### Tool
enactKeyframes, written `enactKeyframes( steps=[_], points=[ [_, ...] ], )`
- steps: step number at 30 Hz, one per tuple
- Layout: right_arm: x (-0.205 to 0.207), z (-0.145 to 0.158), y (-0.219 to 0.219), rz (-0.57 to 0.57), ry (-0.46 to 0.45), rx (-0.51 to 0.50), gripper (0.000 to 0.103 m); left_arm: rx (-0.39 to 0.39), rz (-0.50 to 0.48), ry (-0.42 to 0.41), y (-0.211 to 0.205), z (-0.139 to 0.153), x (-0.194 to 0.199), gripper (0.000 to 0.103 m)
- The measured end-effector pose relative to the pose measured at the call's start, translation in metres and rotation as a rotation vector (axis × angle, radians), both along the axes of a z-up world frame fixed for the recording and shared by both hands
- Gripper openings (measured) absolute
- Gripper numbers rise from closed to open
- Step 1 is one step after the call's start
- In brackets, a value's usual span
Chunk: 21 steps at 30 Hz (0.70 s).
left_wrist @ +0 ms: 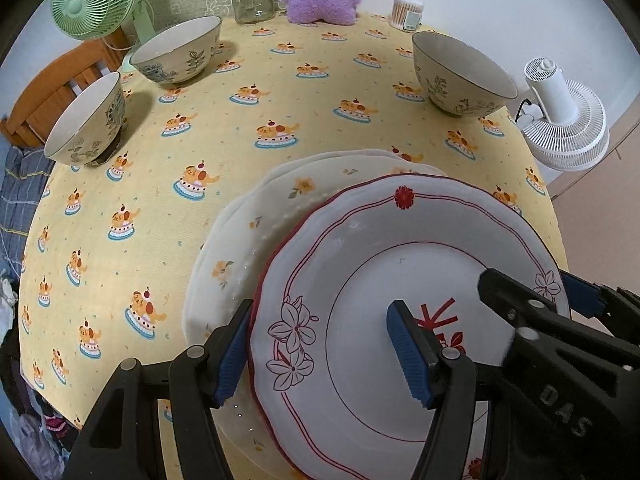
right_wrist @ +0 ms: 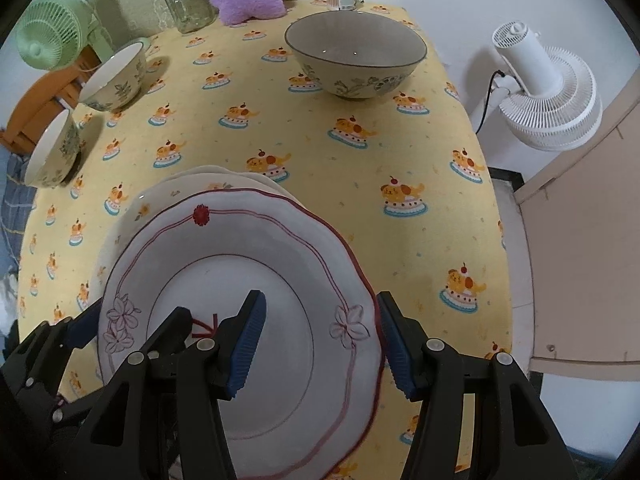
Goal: Organize plates and bowls
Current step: 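Lower the red-trimmed plate with both tools onto the flowered plate stack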
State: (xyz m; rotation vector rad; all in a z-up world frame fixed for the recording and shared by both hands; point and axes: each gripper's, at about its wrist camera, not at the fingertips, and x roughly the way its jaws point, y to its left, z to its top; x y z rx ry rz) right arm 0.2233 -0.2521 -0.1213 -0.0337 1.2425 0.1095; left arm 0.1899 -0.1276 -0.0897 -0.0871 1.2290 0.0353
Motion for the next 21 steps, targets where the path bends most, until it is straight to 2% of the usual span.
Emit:
enactKeyframes(
  steps=[4,6,8,9,14,18,21],
  points=[
    [-0.004,0.007,-0.003,0.017,-0.005,0.015,0.054,0.001,0.007,0.005,0.000,0.000,0.001,0.068],
    [-0.004,0.007,-0.005,0.014,-0.004,0.009,0.047,0.011,0.010,0.006,-0.001,0.000,0.001,0.068],
    [-0.003,0.007,-0.007,0.015,-0.007,-0.020,0.033,0.019,0.014,0.007,-0.001,0.001,0.001,0.068],
    [-0.003,0.007,-0.008,0.020,-0.011,-0.029,0.031,0.022,0.018,0.008,-0.001,0.001,0.002,0.068],
    [-0.002,0.006,-0.009,0.038,-0.015,-0.033,0.030,0.050,0.030,0.009,-0.003,0.002,0.002,0.068],
    [-0.002,0.007,-0.006,0.064,-0.024,-0.012,0.028,0.122,0.024,-0.015,-0.011,0.007,0.000,0.068],
    [-0.001,0.009,0.001,0.088,-0.046,-0.028,0.028,0.118,0.032,-0.016,-0.010,0.007,0.001,0.068]
  ],
)
